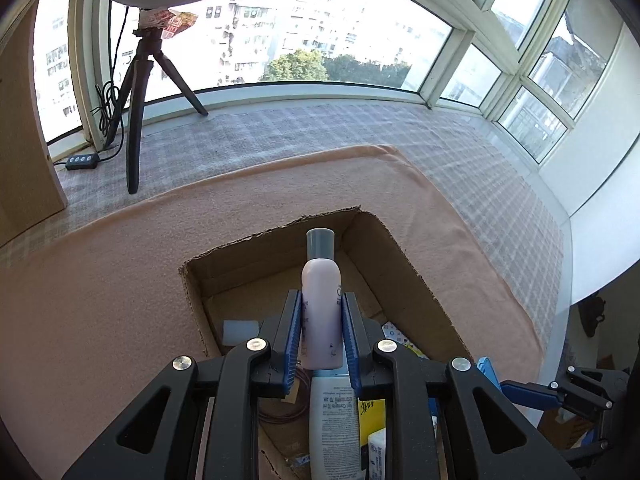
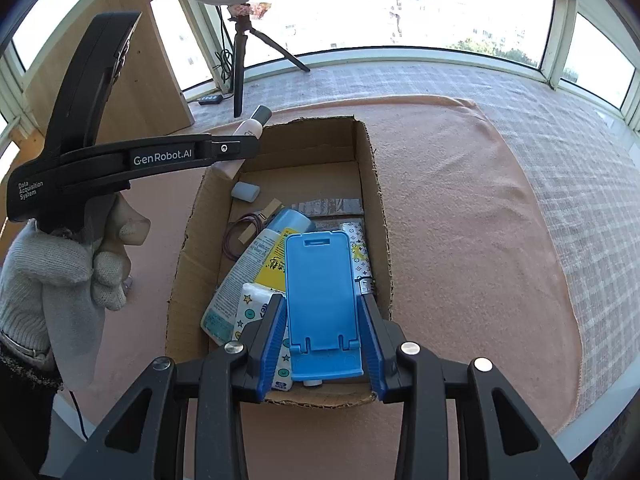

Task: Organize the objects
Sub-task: 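Carry the bottle and phone stand over the box and open both grippers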

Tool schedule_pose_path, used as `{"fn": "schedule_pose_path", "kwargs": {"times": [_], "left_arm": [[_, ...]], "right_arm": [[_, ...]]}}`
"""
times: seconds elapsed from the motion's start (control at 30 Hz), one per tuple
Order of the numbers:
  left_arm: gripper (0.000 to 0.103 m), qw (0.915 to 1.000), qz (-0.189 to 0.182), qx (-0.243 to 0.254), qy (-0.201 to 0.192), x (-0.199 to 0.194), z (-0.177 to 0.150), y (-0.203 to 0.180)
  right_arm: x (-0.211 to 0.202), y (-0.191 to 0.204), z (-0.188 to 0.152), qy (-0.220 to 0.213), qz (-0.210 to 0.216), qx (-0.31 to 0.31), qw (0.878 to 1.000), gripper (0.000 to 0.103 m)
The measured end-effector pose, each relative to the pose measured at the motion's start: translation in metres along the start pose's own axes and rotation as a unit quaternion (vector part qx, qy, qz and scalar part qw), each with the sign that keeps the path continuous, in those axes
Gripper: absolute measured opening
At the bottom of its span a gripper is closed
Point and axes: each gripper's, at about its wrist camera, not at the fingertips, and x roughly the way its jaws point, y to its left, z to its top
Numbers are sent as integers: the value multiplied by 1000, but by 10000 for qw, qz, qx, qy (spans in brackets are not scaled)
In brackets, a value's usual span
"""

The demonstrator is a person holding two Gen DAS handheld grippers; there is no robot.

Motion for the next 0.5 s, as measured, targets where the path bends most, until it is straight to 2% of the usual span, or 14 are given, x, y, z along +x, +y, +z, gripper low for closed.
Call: {"fn": "schedule_pose_path", "kwargs": {"times": [0.07,0.13,0.2,0.5], "left_arm": [[27,10000,-32,36,-58,2,2,-4],[62,10000,-16,18,-76,4,4,-6],[64,9999,-45,-18,-150,3,5,-6],[64,9999,2,-83,-67,-3,-2,3]], "right_arm": [[-1,-1,-1,-16,19,12,10000,34],[-2,-2,0,-37,65,32,10000,39],[-4,-2,0,-103,84,60,9999,54],[-5,1,-2,-97,174,88,9998,55]]}}
